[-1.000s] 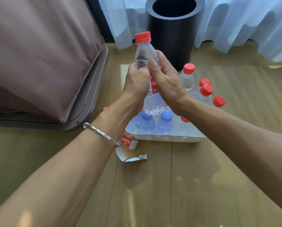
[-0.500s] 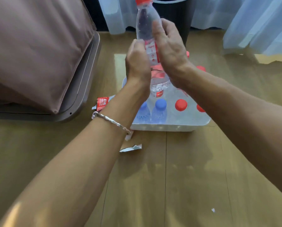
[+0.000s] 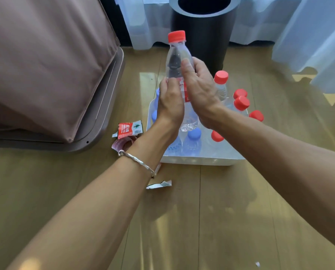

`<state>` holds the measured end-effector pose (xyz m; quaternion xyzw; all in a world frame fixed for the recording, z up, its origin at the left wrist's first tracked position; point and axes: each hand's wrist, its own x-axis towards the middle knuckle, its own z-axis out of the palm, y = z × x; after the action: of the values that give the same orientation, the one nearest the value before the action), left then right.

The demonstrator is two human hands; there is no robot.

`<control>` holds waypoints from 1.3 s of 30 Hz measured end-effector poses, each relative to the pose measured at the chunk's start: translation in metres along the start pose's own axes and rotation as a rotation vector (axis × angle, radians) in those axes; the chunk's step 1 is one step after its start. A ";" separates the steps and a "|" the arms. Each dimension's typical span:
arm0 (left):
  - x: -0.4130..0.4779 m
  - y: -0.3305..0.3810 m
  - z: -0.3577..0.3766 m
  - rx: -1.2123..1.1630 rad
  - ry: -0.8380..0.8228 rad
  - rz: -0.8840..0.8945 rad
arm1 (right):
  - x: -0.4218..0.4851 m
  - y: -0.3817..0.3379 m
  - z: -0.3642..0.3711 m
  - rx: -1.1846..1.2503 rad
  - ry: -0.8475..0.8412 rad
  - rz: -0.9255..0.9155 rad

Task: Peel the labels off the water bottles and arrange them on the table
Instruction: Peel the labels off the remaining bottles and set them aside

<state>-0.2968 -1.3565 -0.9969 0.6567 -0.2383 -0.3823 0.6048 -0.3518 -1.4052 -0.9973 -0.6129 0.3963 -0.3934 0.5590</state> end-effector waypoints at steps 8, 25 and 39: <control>0.013 0.002 0.006 -0.055 0.036 -0.098 | -0.006 0.001 0.003 -0.101 0.010 -0.056; 0.005 0.006 0.003 -0.028 -0.135 -0.007 | 0.000 -0.006 -0.006 -0.085 -0.012 0.087; 0.016 0.015 -0.018 0.255 -0.277 0.182 | 0.024 -0.028 -0.012 0.234 -0.101 0.218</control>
<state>-0.2708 -1.3609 -0.9858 0.6447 -0.4240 -0.3796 0.5104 -0.3529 -1.4303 -0.9676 -0.5158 0.3833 -0.3425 0.6853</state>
